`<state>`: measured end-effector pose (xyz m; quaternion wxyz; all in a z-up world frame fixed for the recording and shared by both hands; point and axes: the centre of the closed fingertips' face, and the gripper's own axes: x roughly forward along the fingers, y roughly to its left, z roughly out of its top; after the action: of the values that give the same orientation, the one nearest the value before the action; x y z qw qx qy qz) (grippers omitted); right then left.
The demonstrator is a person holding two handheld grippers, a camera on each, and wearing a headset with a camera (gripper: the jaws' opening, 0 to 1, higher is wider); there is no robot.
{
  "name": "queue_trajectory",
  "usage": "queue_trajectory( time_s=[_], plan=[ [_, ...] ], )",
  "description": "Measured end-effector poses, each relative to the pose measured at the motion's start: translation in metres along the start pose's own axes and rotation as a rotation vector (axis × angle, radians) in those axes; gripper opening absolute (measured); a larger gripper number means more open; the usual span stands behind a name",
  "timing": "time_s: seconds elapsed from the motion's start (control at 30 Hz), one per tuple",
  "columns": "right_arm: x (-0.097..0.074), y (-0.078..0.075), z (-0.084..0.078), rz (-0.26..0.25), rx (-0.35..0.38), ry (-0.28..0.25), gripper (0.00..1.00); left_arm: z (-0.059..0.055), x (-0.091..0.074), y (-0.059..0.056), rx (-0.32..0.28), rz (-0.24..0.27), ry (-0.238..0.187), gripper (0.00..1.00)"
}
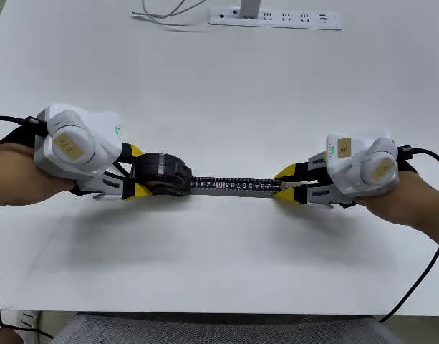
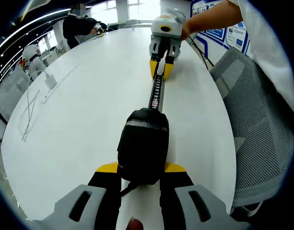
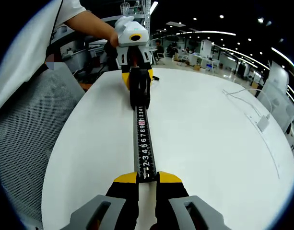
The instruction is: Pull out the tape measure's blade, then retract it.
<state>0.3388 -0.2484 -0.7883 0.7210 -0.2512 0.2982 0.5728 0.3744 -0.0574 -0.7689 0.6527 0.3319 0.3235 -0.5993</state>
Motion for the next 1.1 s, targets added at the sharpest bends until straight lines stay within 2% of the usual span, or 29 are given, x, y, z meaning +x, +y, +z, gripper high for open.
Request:
queue_trajectory(
  time_s=[0.3, 0.57, 1.1],
  plan=[
    [-0.008, 0.003, -0.008, -0.005, -0.001, 0.018, 0.08, 0.001, 0.000, 0.000, 0.001, 0.000, 0.000, 0.26],
    [-0.014, 0.001, -0.014, -0.010, 0.009, 0.031, 0.08, 0.001, 0.000, 0.000, -0.001, 0.000, -0.002, 0.26],
    [-0.026, -0.007, -0.025, -0.002, -0.022, 0.073, 0.08, 0.000, 0.000, 0.001, -0.005, 0.000, -0.001, 0.26]
  ],
)
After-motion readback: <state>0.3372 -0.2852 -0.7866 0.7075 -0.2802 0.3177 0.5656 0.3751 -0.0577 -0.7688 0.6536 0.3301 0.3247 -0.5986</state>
